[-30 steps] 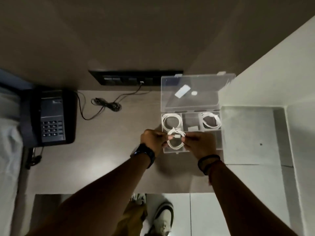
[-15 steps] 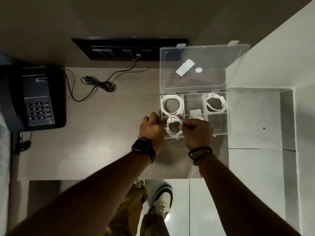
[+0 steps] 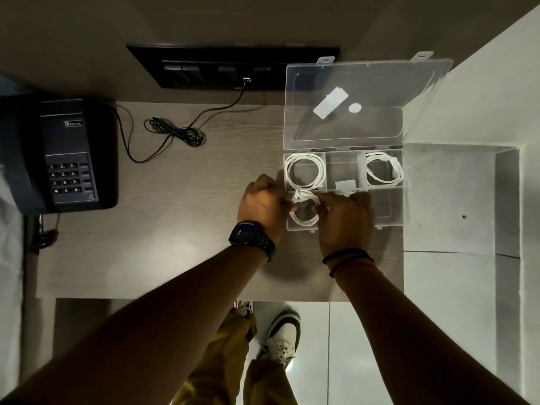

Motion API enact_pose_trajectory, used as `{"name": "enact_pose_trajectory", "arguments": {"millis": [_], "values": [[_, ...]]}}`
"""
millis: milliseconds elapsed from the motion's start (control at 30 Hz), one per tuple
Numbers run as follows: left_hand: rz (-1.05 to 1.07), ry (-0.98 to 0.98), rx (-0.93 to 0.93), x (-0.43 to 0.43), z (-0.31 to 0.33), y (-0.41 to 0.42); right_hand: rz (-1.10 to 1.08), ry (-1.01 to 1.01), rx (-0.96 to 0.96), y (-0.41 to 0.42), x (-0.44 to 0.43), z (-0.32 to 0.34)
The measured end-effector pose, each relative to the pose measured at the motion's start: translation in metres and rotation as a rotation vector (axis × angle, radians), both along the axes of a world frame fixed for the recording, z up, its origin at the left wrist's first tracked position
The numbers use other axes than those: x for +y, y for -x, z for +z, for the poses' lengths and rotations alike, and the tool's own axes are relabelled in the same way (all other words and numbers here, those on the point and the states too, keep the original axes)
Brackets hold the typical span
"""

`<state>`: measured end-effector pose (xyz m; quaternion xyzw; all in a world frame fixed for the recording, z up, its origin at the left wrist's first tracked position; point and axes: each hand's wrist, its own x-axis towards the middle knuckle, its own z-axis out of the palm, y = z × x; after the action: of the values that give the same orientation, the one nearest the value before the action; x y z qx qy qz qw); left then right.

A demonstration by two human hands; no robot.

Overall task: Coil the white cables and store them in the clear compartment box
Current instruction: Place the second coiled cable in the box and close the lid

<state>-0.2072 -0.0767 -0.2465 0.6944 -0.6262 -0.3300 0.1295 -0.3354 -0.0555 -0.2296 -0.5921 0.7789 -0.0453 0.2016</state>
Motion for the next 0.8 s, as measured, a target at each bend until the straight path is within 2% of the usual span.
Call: {"name": "enact_pose_trajectory", "arguments": {"millis": [100, 267, 433, 667, 800], "values": [[-0.047, 0.081, 0.08, 0.003, 0.0, -0.004, -0.027, 0.059, 0.011, 0.001, -0.003, -0.001], [-0.283, 0.241, 0.022, 0.013, -0.001, -0.009, 0.111, -0.073, 0.147, 0.003, -0.002, -0.01], [-0.484, 0.369, -0.098, 0.016, -0.002, -0.016, 0.199, -0.094, 0.224, 0.003, 0.003, -0.016], [-0.666, 0.287, -0.362, 0.006, 0.008, -0.014, 0.253, -0.08, 0.245, 0.004, 0.0, -0.017], [-0.648, 0.184, -0.42, 0.002, 0.012, -0.006, 0.246, -0.035, 0.235, 0.0, -0.003, -0.016]]}}
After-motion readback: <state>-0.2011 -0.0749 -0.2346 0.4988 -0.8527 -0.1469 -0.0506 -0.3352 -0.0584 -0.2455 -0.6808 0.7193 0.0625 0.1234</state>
